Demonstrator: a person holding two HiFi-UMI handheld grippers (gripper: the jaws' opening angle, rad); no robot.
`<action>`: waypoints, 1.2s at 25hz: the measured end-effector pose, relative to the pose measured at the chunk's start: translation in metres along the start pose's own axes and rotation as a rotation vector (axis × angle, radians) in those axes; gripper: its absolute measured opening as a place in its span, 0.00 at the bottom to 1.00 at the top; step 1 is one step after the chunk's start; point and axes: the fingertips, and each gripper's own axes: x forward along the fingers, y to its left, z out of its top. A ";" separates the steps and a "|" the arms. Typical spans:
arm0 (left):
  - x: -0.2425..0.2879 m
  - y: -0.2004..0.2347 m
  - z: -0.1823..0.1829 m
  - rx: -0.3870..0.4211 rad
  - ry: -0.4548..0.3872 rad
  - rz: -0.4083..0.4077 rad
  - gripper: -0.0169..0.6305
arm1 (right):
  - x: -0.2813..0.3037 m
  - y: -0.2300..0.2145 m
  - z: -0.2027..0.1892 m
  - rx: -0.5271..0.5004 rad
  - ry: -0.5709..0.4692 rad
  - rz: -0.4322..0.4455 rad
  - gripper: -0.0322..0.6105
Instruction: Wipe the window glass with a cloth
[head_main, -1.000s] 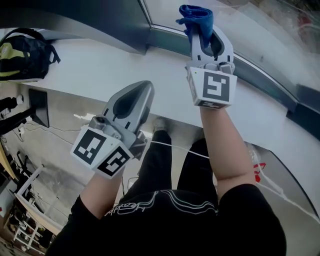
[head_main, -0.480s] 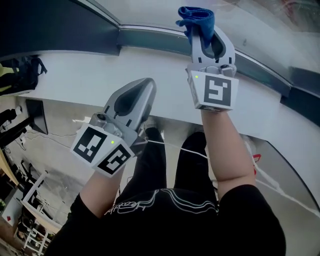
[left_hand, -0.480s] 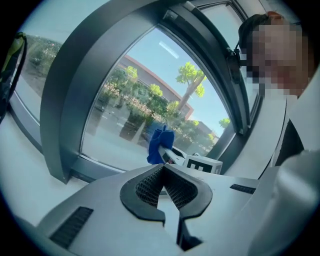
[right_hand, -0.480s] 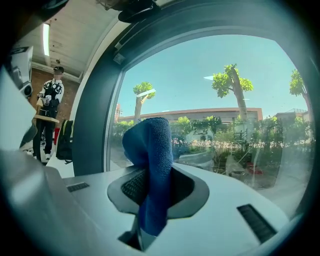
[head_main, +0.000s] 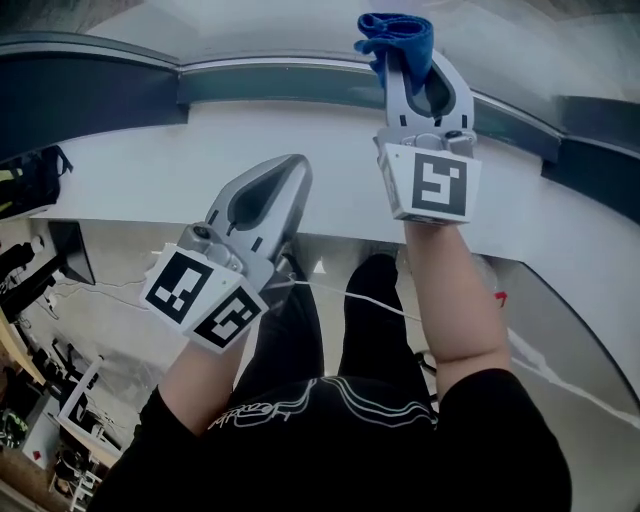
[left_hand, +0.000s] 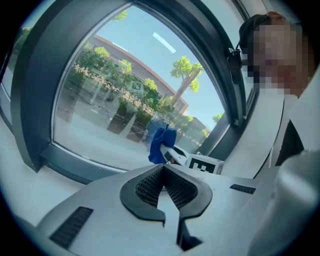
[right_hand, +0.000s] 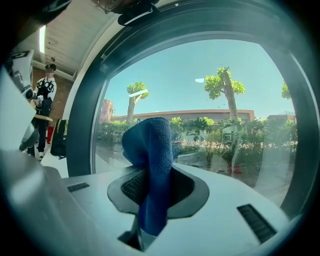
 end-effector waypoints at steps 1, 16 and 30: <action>0.007 -0.011 -0.003 0.002 0.005 -0.008 0.04 | -0.006 -0.012 -0.001 -0.002 -0.002 -0.005 0.16; 0.079 -0.082 -0.032 0.031 0.057 -0.076 0.04 | -0.052 -0.120 -0.027 -0.001 0.000 -0.089 0.16; 0.138 -0.150 -0.059 0.095 0.105 -0.140 0.04 | -0.112 -0.248 -0.059 0.030 -0.003 -0.275 0.16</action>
